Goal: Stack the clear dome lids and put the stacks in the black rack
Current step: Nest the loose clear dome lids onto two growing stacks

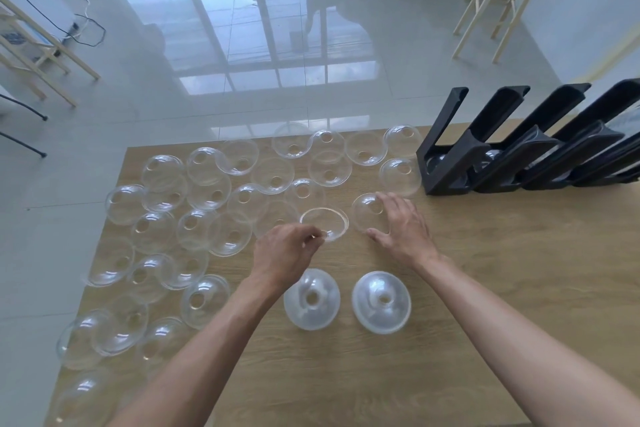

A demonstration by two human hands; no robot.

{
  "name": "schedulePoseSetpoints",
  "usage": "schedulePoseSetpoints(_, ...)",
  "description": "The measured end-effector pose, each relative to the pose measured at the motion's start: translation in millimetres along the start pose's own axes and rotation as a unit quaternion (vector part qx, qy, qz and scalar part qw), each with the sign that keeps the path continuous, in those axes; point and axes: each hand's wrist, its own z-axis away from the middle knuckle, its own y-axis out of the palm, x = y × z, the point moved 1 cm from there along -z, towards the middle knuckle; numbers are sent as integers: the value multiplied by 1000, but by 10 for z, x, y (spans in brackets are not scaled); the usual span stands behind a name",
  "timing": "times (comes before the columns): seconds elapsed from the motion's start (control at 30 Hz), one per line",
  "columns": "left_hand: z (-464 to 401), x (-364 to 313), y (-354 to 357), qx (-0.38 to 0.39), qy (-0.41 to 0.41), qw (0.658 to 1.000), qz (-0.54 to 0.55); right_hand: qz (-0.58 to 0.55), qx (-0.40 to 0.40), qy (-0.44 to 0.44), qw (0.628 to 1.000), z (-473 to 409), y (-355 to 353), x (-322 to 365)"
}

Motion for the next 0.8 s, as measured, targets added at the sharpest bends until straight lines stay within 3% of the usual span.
schedulePoseSetpoints(0.07,32,29,-45,6,-69,989,129,-26,-9,0,1000,30,-24,4)
schedulePoseSetpoints(0.17,105,62,-149,-7,-133,942,308,-85,-25,12,996,133,-133,39)
schedulePoseSetpoints(0.27,234,89,-265,-11,-174,892,417,-130,-46,25,990,287,-343,105)
schedulePoseSetpoints(0.43,535,136,-334,32,-276,741,611,-190,-60,26,980,766,-744,270)
schedulePoseSetpoints(0.5,706,177,-326,68,-304,702,641,-198,-57,20,978,1017,-809,335)
schedulePoseSetpoints(0.7,1153,311,-88,120,-370,677,625,-181,-18,24,983,1664,-566,417)
schedulePoseSetpoints(0.8,1235,333,48,103,-383,721,568,-181,-10,30,983,1788,-385,418)
